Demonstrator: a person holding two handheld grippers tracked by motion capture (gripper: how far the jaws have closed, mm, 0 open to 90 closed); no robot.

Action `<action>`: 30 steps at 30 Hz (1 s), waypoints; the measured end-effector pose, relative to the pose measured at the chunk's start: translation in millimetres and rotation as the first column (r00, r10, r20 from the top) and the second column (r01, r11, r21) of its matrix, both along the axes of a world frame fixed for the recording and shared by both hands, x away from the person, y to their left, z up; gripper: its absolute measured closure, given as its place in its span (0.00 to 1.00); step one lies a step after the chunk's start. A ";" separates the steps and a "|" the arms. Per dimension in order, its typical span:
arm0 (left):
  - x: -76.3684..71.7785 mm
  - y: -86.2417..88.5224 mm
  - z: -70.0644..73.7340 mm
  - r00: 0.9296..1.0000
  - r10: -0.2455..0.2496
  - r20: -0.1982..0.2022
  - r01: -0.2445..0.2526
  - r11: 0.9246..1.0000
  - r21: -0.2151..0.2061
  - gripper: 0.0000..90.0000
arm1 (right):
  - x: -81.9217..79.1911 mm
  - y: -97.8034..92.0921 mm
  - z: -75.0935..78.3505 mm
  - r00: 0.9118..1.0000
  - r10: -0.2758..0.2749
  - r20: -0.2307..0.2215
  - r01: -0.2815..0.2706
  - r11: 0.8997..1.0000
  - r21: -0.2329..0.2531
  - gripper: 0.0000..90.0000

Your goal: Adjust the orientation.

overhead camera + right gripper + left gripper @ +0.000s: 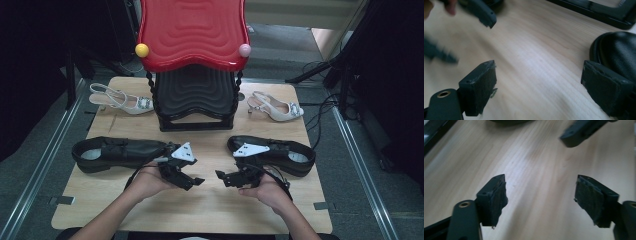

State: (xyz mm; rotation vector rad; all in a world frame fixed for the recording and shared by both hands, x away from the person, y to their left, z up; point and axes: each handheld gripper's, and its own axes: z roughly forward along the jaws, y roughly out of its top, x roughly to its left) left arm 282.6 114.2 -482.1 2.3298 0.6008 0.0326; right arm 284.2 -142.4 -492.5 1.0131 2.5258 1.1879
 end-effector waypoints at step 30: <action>0.1 49.1 8.3 0.987 0.107 -0.119 -0.118 0.989 -0.087 0.40 | -2.7 -6.1 8.3 0.989 0.143 -0.024 -0.143 0.990 -0.017 0.47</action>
